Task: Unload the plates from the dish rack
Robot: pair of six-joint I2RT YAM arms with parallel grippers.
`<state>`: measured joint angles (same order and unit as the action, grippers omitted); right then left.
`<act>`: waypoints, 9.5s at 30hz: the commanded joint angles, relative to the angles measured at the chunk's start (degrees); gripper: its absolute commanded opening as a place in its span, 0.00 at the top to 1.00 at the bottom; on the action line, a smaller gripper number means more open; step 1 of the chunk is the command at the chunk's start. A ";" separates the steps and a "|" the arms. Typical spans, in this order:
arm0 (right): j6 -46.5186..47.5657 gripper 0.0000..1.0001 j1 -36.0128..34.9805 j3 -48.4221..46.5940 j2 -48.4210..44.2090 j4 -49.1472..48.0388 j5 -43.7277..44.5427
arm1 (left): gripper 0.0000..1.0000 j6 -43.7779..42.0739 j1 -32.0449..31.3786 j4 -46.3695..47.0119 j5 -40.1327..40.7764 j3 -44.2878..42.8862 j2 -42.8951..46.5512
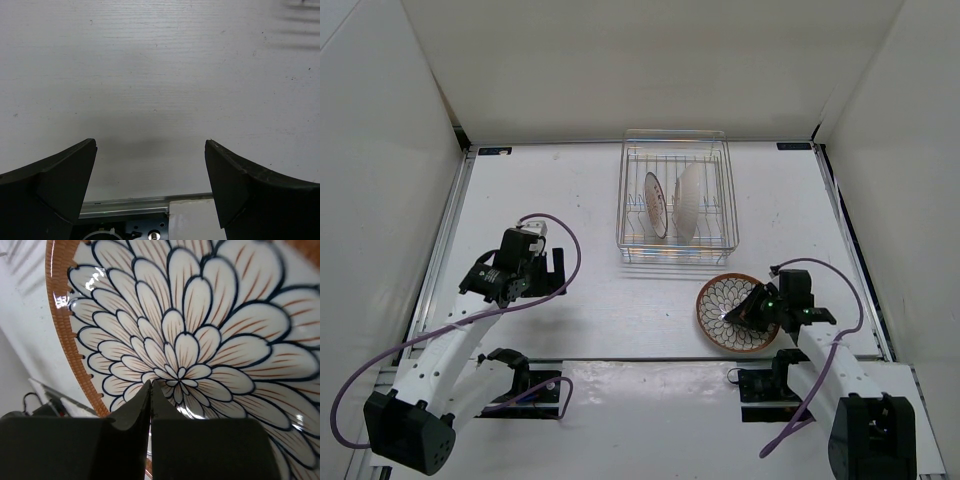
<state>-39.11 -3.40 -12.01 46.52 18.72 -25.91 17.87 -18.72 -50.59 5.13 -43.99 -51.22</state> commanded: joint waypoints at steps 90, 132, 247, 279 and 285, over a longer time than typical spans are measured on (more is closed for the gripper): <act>8.09 1.00 -11.89 -74.43 43.76 -10.68 -3.84 | 0.00 -0.03 -0.18 0.32 0.15 -1.72 4.20; 19.34 1.00 -8.99 -82.87 29.52 19.14 4.01 | 0.00 0.33 -0.18 0.58 -0.56 -1.37 4.29; 30.69 0.36 -31.76 -76.41 37.28 16.58 41.98 | 0.00 0.58 -0.09 -5.04 0.74 -7.24 -8.35; 16.00 0.75 -31.58 -50.39 -10.49 61.08 50.96 | 0.02 2.70 -25.75 7.09 12.89 -61.64 -54.85; 16.00 0.75 -31.84 -50.22 -11.89 60.73 51.31 | 0.02 3.84 -26.02 4.35 13.51 -67.03 -61.37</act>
<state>-22.94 -34.96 -62.15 35.68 77.12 24.27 21.45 -44.66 -44.56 16.43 -110.06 -113.06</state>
